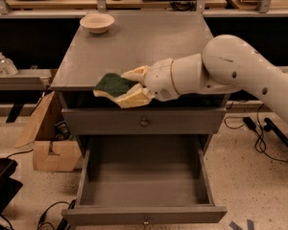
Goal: Place sponge into middle drawer
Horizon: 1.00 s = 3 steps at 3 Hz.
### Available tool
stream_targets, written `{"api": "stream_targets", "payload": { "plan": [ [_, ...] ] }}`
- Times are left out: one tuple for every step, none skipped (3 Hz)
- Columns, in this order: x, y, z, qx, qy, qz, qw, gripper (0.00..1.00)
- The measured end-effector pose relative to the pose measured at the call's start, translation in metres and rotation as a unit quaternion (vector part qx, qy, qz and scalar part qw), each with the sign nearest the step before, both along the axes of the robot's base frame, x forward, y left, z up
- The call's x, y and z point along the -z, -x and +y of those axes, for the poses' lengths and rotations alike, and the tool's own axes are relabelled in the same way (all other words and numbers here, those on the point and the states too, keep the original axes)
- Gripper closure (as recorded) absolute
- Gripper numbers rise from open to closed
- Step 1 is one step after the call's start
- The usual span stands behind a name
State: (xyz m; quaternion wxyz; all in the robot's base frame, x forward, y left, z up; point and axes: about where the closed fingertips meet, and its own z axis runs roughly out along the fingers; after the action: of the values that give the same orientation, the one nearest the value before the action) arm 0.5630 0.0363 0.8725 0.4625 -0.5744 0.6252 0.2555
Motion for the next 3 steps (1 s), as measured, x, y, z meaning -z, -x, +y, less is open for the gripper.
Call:
{"api": "stream_targets", "payload": {
  "plan": [
    [0.047, -0.003, -0.001, 0.005, -0.011, 0.022, 0.9997, 1.0],
    [0.104, 0.013, -0.007, 0.006, -0.009, 0.043, 0.999, 1.0],
    [0.162, 0.037, -0.018, -0.012, 0.018, 0.048, 0.9986, 1.0]
  ]
}}
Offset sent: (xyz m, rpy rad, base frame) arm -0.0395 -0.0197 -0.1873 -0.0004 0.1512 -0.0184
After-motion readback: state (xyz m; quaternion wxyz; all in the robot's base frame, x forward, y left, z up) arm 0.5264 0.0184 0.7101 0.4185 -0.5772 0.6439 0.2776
